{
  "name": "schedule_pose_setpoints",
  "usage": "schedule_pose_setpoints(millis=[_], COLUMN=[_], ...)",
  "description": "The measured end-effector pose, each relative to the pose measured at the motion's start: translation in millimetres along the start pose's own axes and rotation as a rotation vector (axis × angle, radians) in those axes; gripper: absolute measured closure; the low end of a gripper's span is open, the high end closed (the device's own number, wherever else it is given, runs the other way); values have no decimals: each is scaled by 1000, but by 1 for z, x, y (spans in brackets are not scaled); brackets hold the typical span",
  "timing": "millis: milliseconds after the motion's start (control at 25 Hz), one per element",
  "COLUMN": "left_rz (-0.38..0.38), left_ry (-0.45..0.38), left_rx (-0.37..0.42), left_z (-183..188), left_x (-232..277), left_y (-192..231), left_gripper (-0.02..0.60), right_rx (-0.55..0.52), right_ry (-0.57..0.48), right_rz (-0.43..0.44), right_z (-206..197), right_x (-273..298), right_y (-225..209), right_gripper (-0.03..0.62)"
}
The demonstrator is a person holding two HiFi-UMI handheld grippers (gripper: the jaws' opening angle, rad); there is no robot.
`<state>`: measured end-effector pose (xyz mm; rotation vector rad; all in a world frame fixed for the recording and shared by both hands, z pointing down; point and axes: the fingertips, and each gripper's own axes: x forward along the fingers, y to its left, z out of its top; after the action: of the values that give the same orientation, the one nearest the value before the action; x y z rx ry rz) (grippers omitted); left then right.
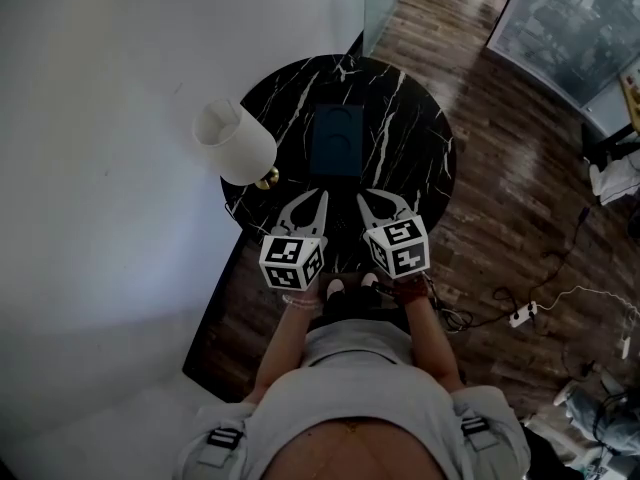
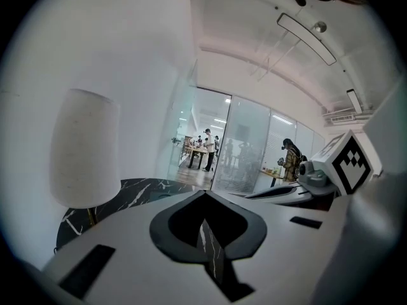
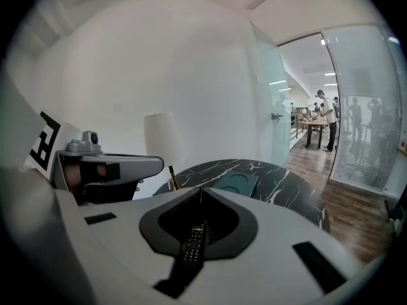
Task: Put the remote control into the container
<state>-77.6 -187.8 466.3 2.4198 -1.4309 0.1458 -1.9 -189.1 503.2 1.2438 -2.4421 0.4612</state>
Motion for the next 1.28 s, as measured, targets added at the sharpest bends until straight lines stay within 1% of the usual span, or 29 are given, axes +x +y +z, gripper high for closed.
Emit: schedule_pose_setpoints(millis=[280,560,840,1000,1280], left_rz=[-58,-109,-104,-110,-108], left_ry=[-55,-104,-157,-167,-163], left_rx=[68,80,138,139,144], left_z=[30,51,77,81,81], left_x=[-1,-9,-20,-22,-22], left_y=[-34,-64,-75,-79,-81], left_gripper=[574,574,574,575,575], right_rx=[-8,-13,-28,-34,-51], right_ry=[-126,-225,-303,-324,-318], right_rz=[5,14,16,12,11], right_z=[32,59,84,90,90], right_x=[-27,-48,-71,-79,-81], right_y=[-1,6,11,11,12], right_gripper=[580,582,582,582,583])
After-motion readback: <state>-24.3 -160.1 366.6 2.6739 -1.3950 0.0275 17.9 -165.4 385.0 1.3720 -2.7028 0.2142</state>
